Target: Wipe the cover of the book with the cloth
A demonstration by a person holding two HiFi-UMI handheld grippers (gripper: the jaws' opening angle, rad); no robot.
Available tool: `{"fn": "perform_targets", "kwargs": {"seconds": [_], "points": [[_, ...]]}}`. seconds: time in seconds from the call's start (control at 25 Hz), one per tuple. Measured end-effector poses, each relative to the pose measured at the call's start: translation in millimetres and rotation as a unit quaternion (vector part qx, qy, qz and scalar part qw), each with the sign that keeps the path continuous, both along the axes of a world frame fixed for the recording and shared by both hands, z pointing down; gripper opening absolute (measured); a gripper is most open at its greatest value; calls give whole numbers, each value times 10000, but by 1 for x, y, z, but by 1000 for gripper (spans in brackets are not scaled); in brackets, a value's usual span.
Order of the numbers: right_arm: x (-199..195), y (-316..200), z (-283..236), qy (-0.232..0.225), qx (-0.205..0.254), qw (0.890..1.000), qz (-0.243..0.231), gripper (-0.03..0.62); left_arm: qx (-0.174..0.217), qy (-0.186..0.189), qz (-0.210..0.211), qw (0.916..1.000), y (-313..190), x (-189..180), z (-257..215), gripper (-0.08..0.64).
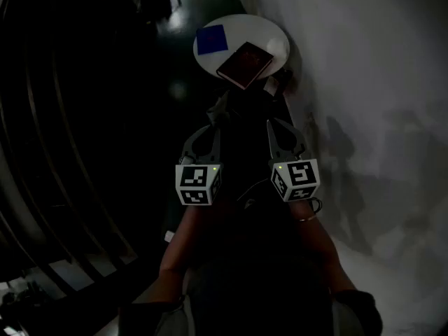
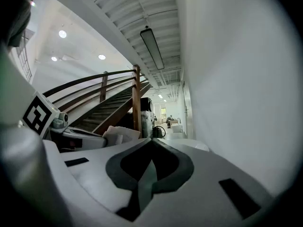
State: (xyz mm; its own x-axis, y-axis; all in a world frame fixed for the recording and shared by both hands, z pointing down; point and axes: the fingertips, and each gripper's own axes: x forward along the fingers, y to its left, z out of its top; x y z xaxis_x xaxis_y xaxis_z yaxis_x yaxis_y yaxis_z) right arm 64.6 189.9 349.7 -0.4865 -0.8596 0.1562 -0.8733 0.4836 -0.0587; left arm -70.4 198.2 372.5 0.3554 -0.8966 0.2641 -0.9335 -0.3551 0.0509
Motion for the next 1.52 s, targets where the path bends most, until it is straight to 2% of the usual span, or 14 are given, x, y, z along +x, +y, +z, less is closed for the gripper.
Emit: {"fn": "perform_targets", "kwargs": {"seconds": [0.52,1.04,1.24,1.52], "points": [[18,16,10,-10,-100,9999,-136,29,-46,-26,-144,9999,18,12,0,25],[24,8,17,374,-17,9989,-277,29,23,-231,-239,9994,8,16,-2,25],[17,-13,16,509,47,9980,-362,31,3,-272,-245,9993,-14,11,-2,25],[4,-75,38,715,-92,9970,-266,29,-79,-222,-112,9997,-83,-2,16,25]]}}
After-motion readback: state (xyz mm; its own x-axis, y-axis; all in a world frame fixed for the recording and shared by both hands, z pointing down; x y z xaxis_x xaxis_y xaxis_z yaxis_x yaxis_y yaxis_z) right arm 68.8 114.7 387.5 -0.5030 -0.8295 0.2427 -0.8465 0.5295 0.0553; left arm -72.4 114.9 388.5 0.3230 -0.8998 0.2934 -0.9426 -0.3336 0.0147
